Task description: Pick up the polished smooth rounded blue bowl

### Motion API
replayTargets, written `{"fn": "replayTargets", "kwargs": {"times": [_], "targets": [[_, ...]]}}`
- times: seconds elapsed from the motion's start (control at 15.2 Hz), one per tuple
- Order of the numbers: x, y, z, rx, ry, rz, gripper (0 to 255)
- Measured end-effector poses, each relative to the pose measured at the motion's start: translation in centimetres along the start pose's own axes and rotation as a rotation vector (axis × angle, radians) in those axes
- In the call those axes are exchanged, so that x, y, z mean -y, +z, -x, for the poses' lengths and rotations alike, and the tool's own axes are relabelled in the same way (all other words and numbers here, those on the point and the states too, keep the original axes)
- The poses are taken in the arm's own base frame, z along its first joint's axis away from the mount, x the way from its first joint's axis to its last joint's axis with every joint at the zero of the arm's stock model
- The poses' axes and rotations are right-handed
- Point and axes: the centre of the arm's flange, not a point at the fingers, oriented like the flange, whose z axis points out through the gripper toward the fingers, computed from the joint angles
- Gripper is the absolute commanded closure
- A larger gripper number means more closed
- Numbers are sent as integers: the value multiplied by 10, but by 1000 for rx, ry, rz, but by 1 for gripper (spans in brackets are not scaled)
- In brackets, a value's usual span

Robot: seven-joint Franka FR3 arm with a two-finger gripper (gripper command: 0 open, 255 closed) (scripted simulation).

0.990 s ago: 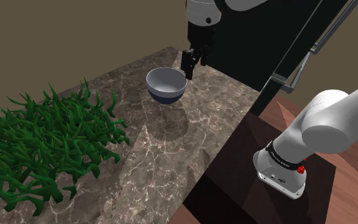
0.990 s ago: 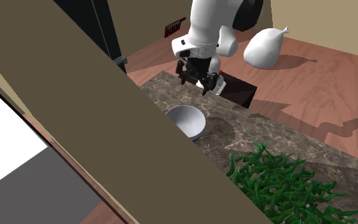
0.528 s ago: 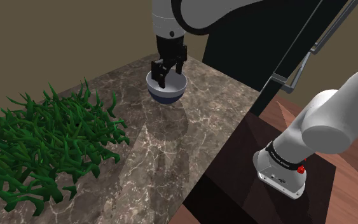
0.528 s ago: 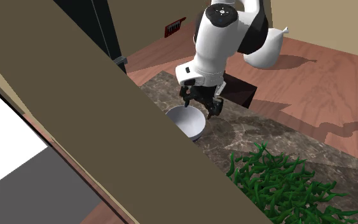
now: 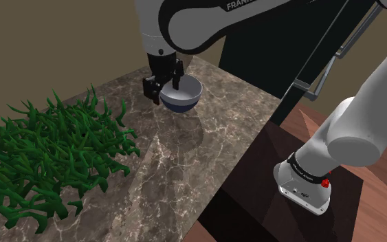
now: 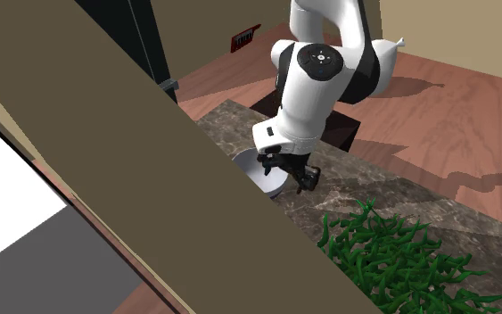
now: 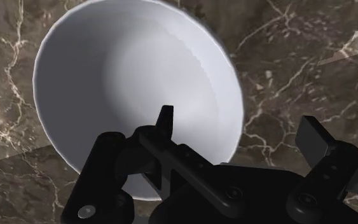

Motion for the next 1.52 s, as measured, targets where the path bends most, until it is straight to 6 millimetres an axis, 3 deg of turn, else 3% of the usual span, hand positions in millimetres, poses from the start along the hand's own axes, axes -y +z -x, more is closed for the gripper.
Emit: {"fn": "replayTargets", "kwargs": {"times": [0.26, 0.33, 0.99, 1.52], "targets": [[1, 21, -2, 0, 0, 0, 0], [1, 23, -2, 0, 0, 0, 255], [2, 23, -1, -2, 0, -1, 255], [-2, -12, 1, 0, 0, 0, 255]]}}
